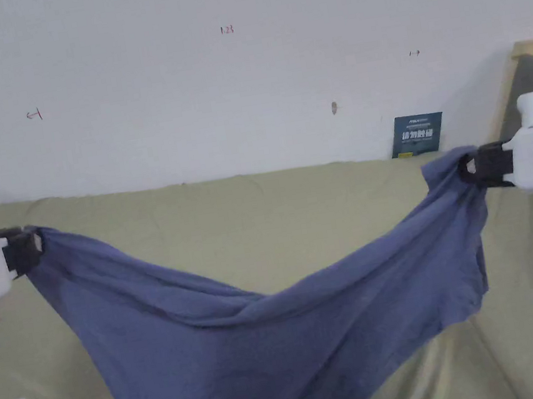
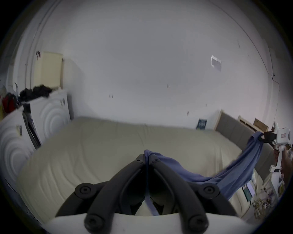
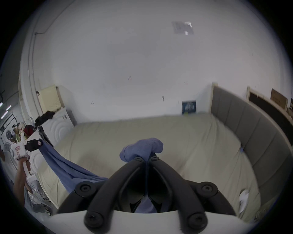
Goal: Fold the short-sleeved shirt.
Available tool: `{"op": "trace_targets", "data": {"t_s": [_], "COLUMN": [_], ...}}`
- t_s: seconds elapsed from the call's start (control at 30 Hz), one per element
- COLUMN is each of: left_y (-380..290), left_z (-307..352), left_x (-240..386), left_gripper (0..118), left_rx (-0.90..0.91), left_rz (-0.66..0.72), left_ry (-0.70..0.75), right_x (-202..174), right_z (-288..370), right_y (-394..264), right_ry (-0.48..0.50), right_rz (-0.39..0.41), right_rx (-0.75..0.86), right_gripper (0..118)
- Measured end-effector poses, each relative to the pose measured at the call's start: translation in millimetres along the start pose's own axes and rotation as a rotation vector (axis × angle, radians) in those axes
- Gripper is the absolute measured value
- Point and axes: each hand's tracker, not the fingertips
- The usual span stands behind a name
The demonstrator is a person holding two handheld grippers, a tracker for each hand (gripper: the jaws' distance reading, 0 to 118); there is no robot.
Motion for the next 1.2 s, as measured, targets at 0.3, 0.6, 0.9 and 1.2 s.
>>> {"op": "trace_targets", "data": {"t_s": [0.3, 0.6, 0.9, 1.2], "left_y": [183.4, 216.5, 174.6, 72.2], "left_z": [31.7, -6.1, -79.8, -150.7], "left_x": [1.7, 12.0, 2.3, -21.5], "left_gripper": [0, 0, 0, 0], "left_rx": [0.209, 0.224, 0.199, 0.106], "left_rz": [-0.042, -0.018, 0.014, 0.068], "left_ry": [0.113, 0.138, 0.122, 0.186], "right_x": [-9.9, -24.0, -8.7, 16.7], "right_z": [61.5, 22.9, -52.2, -126.6], "right_y": [178.3, 215.9, 178.7, 69.8], "right_ry": [-0.080, -0.139, -0.109, -0.082], "right_rz": [0.007, -0.006, -0.020, -0.130], "right_rx": [0.200, 0.264, 0.218, 0.139], "right_gripper": [3, 3, 3, 3]}}
